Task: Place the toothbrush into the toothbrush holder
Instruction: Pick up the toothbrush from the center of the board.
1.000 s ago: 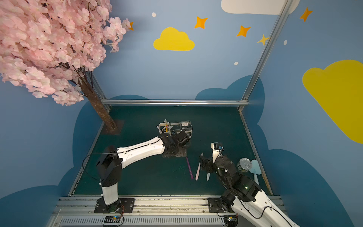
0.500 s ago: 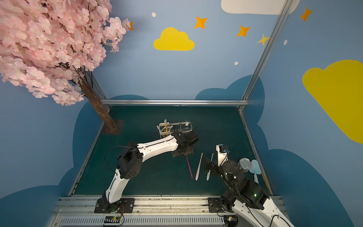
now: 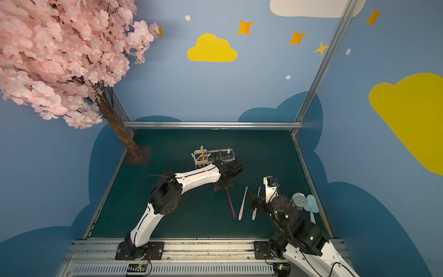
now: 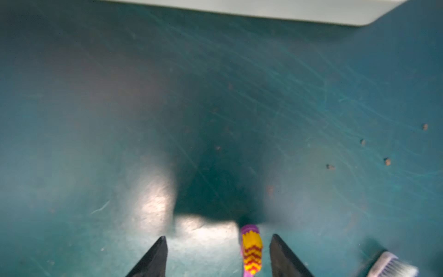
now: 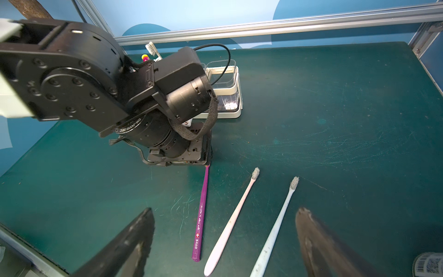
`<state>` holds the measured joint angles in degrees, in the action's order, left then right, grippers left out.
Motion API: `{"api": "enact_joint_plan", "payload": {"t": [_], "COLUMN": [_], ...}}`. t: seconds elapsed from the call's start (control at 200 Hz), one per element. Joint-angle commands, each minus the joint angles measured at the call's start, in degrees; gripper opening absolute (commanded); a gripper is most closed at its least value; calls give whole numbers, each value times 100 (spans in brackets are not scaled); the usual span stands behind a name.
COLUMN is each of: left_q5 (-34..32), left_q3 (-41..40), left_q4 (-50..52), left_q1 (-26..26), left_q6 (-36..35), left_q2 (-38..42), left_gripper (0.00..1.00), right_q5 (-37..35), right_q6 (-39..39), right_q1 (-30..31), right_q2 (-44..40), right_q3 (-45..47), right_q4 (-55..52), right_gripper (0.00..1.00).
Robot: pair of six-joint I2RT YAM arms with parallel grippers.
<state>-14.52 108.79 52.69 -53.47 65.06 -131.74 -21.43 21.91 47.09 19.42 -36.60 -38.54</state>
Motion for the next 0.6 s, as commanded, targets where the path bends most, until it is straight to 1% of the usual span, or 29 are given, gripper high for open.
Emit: {"api": "enact_joint_plan", "payload": {"t": [0.0,0.055,0.15,0.185,0.295,0.345,0.486,0.516,0.596], "left_q5": [77,86,141,182,279,300,327,335,369], "left_q3": [231,300,383,400,394,371,349,348,345], "left_q4": [166,185,213,216,233,233,233,233,231], "left_q1": [7,4,-5,-5,-40,-58,-73,-83,-93], "left_q6": [22,9,-2,0,14,32,48,48,62], "left_q2": [-196,-258,-340,-362,-396,-404,-437,-448,-475], "left_gripper": [61,58,56,52,49,44,41,38,36], "right_q5": [25,33,51,51,51,43,42,42,47], "right_q6": [-56,-56,-65,-60,-66,-64,-65,-65,-71], "right_q1": [11,11,11,11,11,11,11,10,12], "right_q2": [13,2,-5,-9,-44,-65,-83,-80,-95], "right_q3": [-5,-5,-5,-5,-5,-5,6,4,4], "right_q4": [28,31,25,31,31,32,40,40,41], "right_gripper": [92,92,92,92,92,92,92,92,92]}}
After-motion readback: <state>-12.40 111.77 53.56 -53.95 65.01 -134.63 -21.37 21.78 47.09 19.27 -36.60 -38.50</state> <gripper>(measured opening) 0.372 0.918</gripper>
